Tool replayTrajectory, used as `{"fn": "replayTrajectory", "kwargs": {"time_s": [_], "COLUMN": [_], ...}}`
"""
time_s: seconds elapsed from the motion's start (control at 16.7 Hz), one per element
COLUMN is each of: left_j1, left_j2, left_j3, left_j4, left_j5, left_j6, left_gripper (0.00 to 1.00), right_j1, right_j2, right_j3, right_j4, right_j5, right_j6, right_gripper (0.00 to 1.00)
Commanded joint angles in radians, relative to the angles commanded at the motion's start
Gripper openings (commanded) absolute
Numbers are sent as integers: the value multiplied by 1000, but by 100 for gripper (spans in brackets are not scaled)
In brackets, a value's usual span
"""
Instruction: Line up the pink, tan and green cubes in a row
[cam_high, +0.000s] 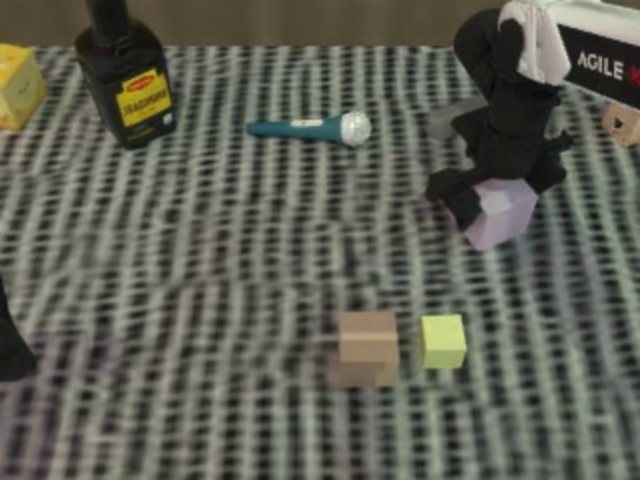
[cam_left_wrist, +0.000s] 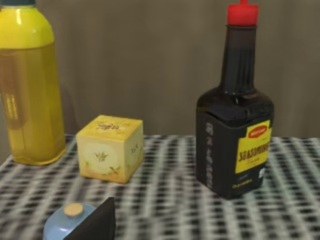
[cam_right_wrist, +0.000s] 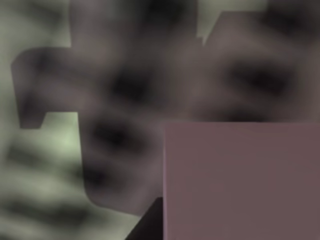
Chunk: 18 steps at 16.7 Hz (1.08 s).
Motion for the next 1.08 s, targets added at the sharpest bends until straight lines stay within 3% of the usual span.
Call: {"fn": "replayTrajectory", "kwargs": {"time_s": [0.24, 0.6, 0.9, 1.08], "left_j1": [0, 0, 0, 0], "left_j2": [0, 0, 0, 0], "left_j3": [0, 0, 0, 0], "left_j4": [0, 0, 0, 0], "left_j5": [0, 0, 0, 0], "left_j6": [0, 0, 0, 0], "left_gripper": [100, 100, 100, 100], "right_j1": [4, 10, 6, 52], "right_j2": [-14, -44, -43, -31], "right_j3": [40, 202, 211, 233], "right_j4": [-44, -241, -248, -263], "right_j5": [-4, -2, -2, -3], "right_j6": [1, 0, 4, 69], "right_gripper": [0, 0, 0, 0]}}
